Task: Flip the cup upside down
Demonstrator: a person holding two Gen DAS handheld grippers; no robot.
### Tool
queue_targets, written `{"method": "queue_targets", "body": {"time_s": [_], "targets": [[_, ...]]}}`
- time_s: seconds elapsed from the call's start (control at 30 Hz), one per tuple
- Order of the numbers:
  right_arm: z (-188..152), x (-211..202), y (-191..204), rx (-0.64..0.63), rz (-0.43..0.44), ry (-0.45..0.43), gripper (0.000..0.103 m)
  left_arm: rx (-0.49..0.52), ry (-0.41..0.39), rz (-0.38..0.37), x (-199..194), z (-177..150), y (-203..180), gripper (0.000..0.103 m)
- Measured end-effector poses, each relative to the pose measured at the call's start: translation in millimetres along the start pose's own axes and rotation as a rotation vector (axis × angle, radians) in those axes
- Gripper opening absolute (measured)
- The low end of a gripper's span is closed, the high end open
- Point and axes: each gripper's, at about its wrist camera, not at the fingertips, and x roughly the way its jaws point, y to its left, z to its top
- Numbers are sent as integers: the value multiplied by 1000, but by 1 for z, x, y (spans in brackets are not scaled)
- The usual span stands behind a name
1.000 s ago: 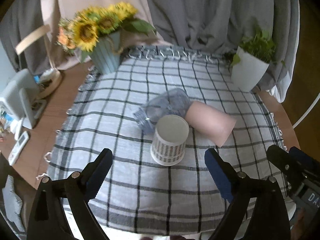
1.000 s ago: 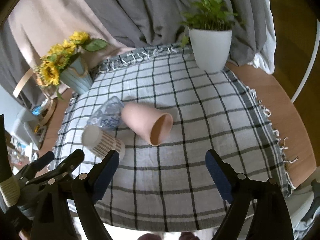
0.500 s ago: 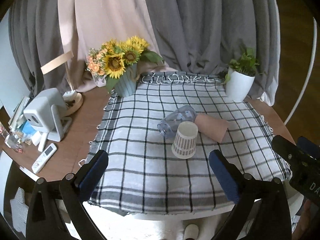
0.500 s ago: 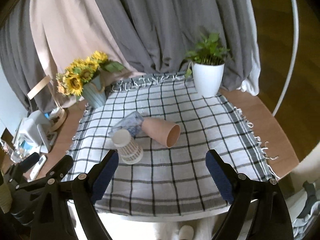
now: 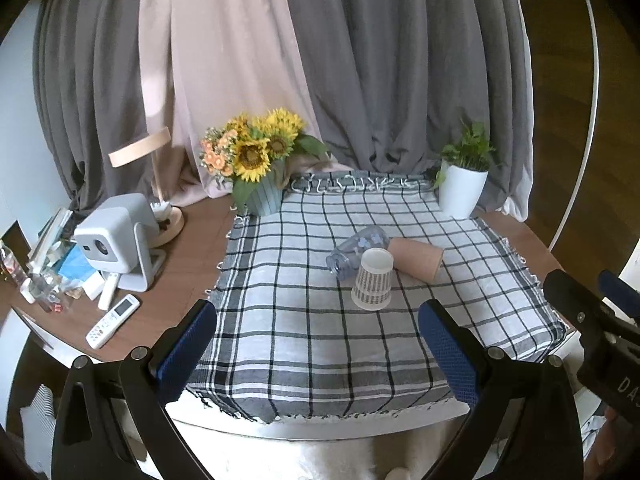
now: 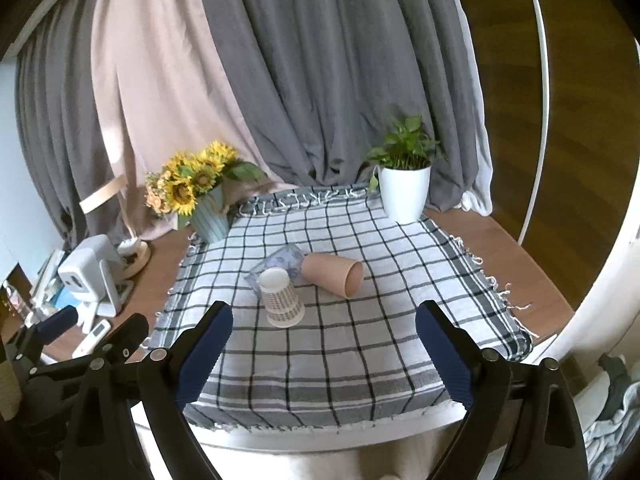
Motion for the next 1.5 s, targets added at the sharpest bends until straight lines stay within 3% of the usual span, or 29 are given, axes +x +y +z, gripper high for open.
{"method": "queue_targets", "body": {"time_s": [0.23,0.63,1.5], "targets": [[-3,-21,2,-23,27,-42,94,-8,-34,25,-19,-3,-1,103],[-4,-28,-5,-5,32,-36,94,-28,-50,33,-31,-4,-3,103],[1,-32,-11,-1,30,-42,94,-30,-56,39,-32,1,-4,103]]}}
